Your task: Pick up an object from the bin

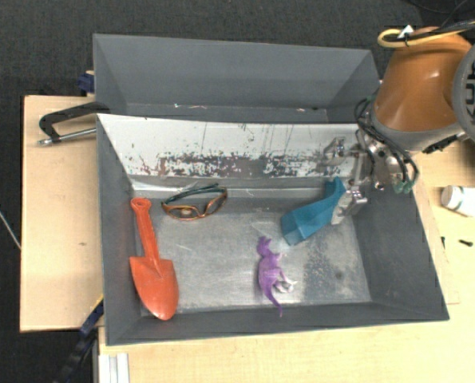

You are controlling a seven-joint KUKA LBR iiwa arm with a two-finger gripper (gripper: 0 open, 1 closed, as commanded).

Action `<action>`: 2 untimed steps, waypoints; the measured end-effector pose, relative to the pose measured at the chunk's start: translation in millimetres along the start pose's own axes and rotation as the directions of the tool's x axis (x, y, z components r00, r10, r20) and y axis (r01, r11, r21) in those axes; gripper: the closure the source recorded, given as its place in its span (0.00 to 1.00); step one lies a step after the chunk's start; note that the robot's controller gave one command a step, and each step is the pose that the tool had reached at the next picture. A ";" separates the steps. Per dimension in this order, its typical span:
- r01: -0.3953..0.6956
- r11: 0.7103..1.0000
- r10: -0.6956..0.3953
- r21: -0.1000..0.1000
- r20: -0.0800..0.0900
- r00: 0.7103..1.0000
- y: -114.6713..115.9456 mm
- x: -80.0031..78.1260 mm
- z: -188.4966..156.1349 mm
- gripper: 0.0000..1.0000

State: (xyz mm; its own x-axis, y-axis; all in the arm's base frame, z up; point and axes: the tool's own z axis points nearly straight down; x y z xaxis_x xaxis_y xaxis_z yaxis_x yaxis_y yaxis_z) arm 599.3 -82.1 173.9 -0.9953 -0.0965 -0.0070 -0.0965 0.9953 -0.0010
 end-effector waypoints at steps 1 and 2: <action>0.149 0.989 -0.149 -0.001 0.000 0.989 -7.3 -0.5 57.9 0.00; 0.161 0.987 -0.161 -0.005 -0.008 0.987 -3.5 9.7 92.4 0.00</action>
Offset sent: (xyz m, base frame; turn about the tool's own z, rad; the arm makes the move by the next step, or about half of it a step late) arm -0.0151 -0.0003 -0.1012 -0.0809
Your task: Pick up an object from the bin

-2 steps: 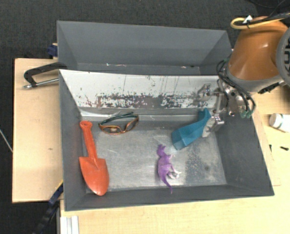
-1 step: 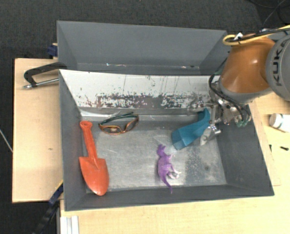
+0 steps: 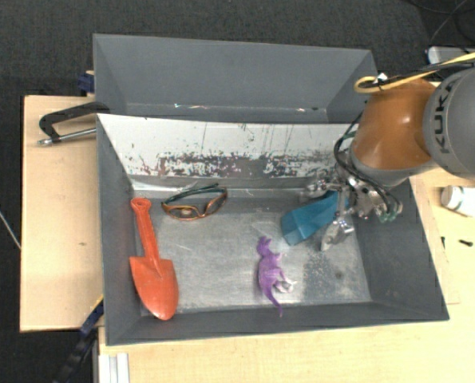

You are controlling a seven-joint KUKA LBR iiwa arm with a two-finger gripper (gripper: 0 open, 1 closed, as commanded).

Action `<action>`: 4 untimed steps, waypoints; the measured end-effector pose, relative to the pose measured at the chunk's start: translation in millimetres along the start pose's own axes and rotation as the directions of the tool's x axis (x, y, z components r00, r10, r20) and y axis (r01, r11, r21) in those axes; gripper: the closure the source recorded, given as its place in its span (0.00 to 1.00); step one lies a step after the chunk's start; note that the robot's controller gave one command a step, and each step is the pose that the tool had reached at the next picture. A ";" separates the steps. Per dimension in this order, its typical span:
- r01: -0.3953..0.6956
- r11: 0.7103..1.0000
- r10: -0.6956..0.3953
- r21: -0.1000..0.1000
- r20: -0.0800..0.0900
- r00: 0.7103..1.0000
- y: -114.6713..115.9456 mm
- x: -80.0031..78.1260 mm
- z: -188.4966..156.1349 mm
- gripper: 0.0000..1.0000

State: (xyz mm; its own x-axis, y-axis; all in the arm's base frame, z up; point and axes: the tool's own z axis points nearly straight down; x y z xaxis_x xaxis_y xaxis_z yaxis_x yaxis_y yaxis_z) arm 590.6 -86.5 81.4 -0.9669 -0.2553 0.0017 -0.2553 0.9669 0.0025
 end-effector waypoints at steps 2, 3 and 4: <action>-0.275 0.961 0.275 0.001 0.008 0.961 11.5 -8.8 4.7 1.00; -0.255 0.967 0.255 0.001 0.001 0.967 5.9 -10.5 -102.7 1.00; -0.255 0.967 0.255 0.001 0.001 0.967 6.0 -10.5 -102.7 1.00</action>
Offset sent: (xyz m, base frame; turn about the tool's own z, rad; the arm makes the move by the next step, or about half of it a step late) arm 0.0000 0.0000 0.0000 0.0000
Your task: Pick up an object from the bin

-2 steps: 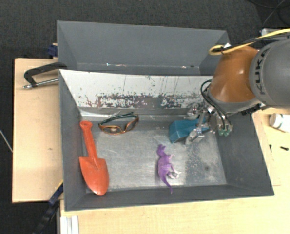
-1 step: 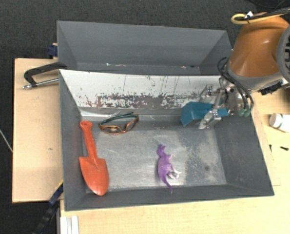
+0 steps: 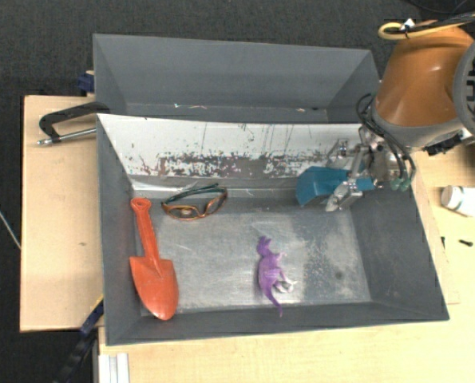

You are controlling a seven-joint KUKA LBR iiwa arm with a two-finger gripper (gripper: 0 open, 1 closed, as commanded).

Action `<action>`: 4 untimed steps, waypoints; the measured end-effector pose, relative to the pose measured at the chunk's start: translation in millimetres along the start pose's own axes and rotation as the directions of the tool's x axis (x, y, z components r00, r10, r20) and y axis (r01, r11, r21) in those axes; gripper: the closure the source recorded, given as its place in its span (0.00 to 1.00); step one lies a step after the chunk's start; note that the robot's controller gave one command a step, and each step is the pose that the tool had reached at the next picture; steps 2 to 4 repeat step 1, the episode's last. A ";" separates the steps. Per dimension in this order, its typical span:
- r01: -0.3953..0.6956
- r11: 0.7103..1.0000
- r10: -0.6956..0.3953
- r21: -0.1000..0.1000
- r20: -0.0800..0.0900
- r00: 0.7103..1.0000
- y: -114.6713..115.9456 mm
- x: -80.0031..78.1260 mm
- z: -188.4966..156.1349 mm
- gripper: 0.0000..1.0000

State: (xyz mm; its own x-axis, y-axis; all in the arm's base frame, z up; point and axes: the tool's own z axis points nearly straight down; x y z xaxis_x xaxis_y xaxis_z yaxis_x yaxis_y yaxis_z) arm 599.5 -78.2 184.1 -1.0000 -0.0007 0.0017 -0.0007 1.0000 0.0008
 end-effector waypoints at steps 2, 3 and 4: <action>0.009 1.000 -0.009 0.000 -0.001 1.000 -2.8 11.6 -43.1 1.00; 0.009 1.000 -0.009 0.000 -0.001 1.000 -2.8 11.6 -43.1 1.00; 0.009 1.000 -0.009 0.000 -0.001 1.000 -2.8 11.6 -43.1 1.00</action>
Offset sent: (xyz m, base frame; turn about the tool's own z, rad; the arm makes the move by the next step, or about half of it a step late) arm 0.0015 0.0302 0.0874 -0.3203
